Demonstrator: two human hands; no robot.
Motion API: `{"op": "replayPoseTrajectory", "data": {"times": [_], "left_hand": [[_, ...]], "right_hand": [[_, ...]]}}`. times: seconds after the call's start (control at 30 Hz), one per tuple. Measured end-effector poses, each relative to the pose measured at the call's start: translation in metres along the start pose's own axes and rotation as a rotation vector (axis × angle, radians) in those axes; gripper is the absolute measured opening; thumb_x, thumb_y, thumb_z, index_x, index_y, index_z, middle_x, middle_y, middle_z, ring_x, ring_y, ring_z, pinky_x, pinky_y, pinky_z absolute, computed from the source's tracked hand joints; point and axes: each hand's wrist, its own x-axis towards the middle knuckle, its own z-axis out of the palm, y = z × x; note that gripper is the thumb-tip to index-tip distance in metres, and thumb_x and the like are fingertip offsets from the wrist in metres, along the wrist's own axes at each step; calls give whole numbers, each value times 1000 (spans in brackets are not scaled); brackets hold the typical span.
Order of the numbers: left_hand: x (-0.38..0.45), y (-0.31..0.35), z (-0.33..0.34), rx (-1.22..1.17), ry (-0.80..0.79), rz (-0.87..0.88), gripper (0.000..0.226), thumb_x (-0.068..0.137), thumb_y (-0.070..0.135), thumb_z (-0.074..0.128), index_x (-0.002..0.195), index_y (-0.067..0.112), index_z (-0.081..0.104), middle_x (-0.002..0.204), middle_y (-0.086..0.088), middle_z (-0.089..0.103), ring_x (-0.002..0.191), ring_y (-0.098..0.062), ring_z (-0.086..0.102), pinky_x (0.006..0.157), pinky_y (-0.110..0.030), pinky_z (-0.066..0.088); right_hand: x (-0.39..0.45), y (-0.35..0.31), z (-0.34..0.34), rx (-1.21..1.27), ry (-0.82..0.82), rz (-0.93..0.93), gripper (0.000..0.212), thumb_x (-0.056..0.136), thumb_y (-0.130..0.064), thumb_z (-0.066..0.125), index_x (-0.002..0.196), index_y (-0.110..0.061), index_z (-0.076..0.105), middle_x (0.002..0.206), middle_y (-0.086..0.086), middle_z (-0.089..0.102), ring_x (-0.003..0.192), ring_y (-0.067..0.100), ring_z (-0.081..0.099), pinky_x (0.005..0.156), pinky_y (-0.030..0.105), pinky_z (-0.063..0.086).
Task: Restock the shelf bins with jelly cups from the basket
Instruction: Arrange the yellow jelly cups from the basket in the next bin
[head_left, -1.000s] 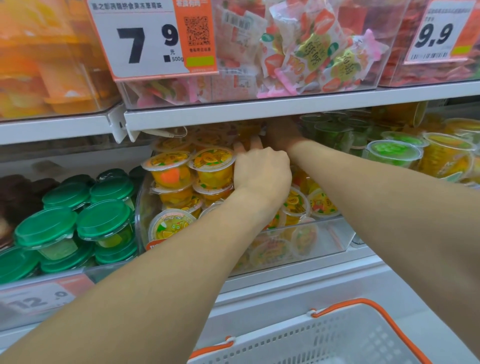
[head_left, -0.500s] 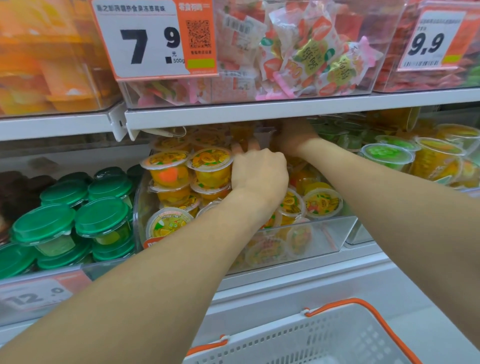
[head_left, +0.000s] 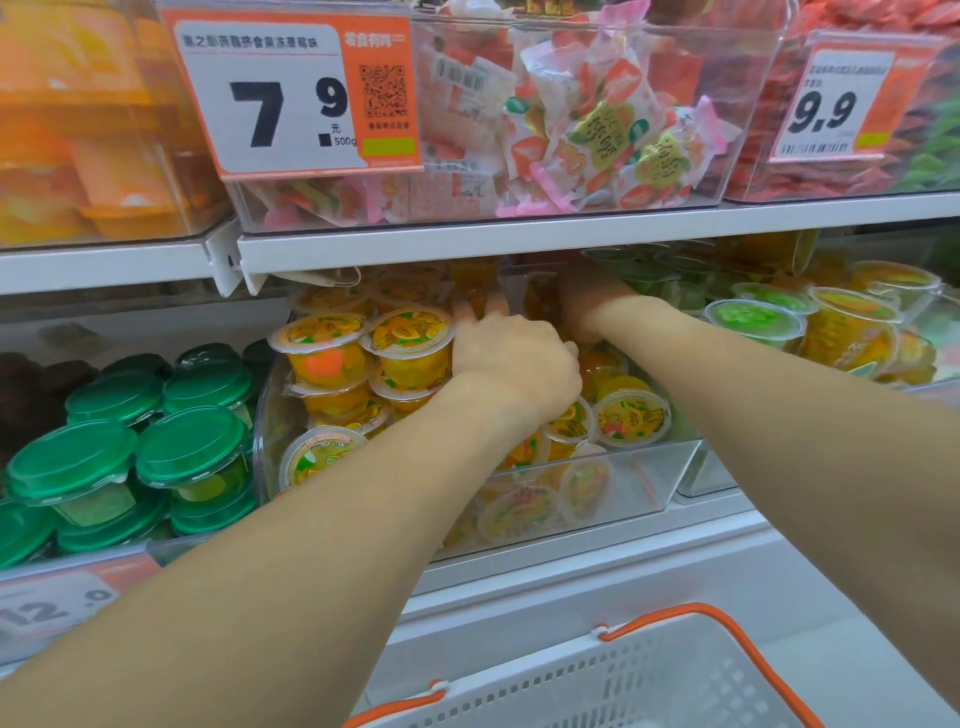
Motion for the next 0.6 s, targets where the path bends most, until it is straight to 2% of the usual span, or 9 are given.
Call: {"op": "replayPoseTrajectory", "data": {"times": [0.13,0.23,0.33,0.47,0.53,0.6], "left_hand": [[-1,1,3,60,-8,10,52,103,45,27,133,18,58,145,-9,52,148,-34,16,117,-64,3],[-2,3,3,79,-9,19,51,101,44,32,138,18,53,149,-8,46,150,-36,8,117,-65,0],[-4,3,4,88,7,31,51,99,46,35,138,18,52,147,-8,48,149,-36,10,117,-65,1],[-3,-1,5,97,14,42,53,97,49,39,139,19,50,146,-6,49,149,-34,10,117,-63,5],[-2,-2,5,97,9,45,53,96,49,40,139,20,49,146,-6,50,148,-34,11,117,-63,7],[-2,-2,5,113,9,43,53,96,50,40,139,20,49,145,-6,50,148,-35,12,117,-63,8]], "right_hand": [[-8,2,-3,38,-49,-95,36,99,-11,53,135,-14,51,130,9,55,117,27,54,97,31,42],[-1,3,1,98,-14,-84,39,95,-14,60,134,-16,54,130,8,57,116,27,57,97,32,45],[10,0,5,162,87,-24,37,94,-20,64,130,-16,58,130,9,60,118,27,58,100,34,46],[14,1,12,247,191,51,28,95,-17,62,123,-14,66,129,10,64,121,27,58,108,36,43],[14,2,13,333,195,44,25,95,-16,63,119,-16,70,129,9,66,120,27,59,108,38,44],[11,4,11,338,135,9,27,94,-13,65,121,-18,71,134,8,62,123,25,58,109,34,43]]}}
